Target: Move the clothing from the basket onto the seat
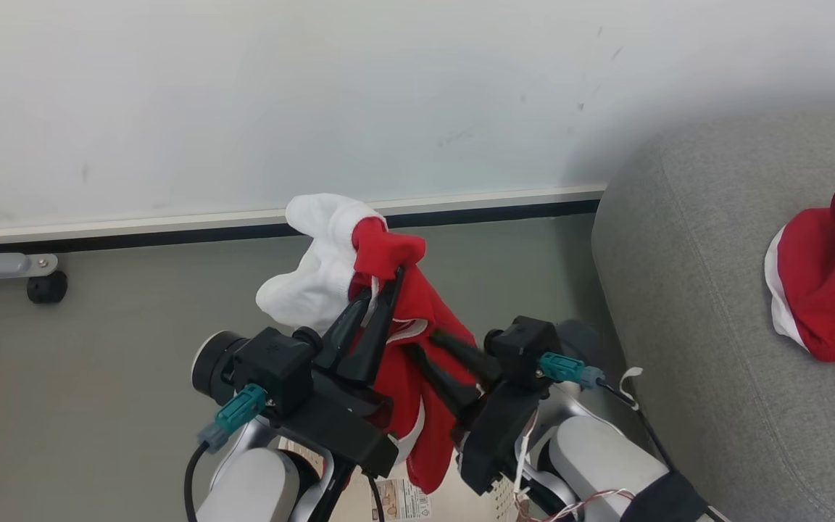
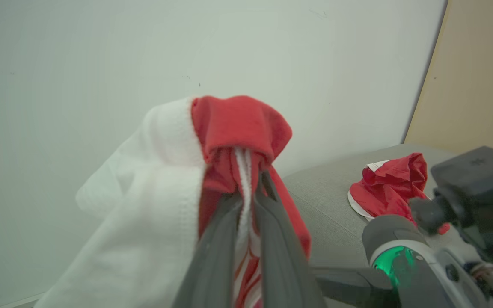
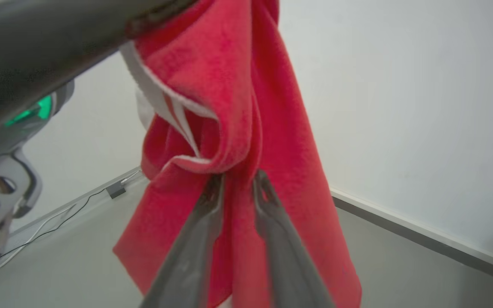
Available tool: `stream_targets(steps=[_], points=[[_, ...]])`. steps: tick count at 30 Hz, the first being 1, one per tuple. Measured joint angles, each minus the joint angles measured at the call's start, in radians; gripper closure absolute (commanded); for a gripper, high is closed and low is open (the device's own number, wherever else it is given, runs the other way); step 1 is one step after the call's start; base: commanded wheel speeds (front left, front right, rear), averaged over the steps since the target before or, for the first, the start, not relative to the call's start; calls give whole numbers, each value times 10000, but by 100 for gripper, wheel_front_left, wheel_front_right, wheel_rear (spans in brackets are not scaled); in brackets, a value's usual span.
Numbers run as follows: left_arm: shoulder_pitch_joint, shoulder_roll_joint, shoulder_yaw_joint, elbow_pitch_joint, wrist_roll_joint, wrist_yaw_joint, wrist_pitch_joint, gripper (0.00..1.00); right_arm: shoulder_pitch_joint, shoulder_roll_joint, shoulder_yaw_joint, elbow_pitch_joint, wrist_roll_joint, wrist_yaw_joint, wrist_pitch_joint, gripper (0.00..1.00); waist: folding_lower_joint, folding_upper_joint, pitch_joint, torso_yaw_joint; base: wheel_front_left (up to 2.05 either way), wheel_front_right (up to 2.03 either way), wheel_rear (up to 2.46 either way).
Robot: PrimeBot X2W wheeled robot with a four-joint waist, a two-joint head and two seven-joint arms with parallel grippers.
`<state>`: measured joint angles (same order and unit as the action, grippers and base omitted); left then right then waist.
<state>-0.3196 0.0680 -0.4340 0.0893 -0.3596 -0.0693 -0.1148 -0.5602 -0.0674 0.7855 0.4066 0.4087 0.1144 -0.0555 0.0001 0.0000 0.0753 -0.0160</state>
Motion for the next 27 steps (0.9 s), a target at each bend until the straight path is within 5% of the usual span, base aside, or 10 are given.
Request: stream_targets(steps=[17, 18, 19, 22, 23, 24, 27], points=[[1, 36, 4, -113, -42, 0, 121, 100, -715, 2, 1012, 462, 1237, -13, -709, 100, 0, 0, 58, 50, 0, 0, 0], [6, 86, 27, -115, -69, 0, 121, 93, -758, 0, 1070, 493, 1325, -15, -775, 100, 0, 0, 51, 33, 0, 0, 0], [15, 127, 35, -123, -79, 0, 128, 72, -813, 2, 1120, 504, 1415, -61, -842, 100, 0, 0, 42, 7, 0, 0, 0], [81, 224, 36, -171, -81, 2, 167, 51, -953, 4, 1108, 558, 1590, -165, -1064, 100, 0, 0, 7, -78, 0, 0, 0], [132, 224, 15, -201, -79, 2, 180, 16, -981, 4, 1089, 608, 1620, -182, -1141, 100, 0, 0, 1, -106, 0, 0, 0], [132, 224, 15, -201, -79, 2, 180, 0, -981, 4, 1089, 608, 1620, -182, -1141, 100, 0, 0, 1, -106, 0, 0, 0], [240, 259, -40, -265, -79, 0, 267, 0, -1087, 12, 1032, 809, 1680, -188, -1317, 100, 0, 0, -17, -185, 0, 0, 0]])
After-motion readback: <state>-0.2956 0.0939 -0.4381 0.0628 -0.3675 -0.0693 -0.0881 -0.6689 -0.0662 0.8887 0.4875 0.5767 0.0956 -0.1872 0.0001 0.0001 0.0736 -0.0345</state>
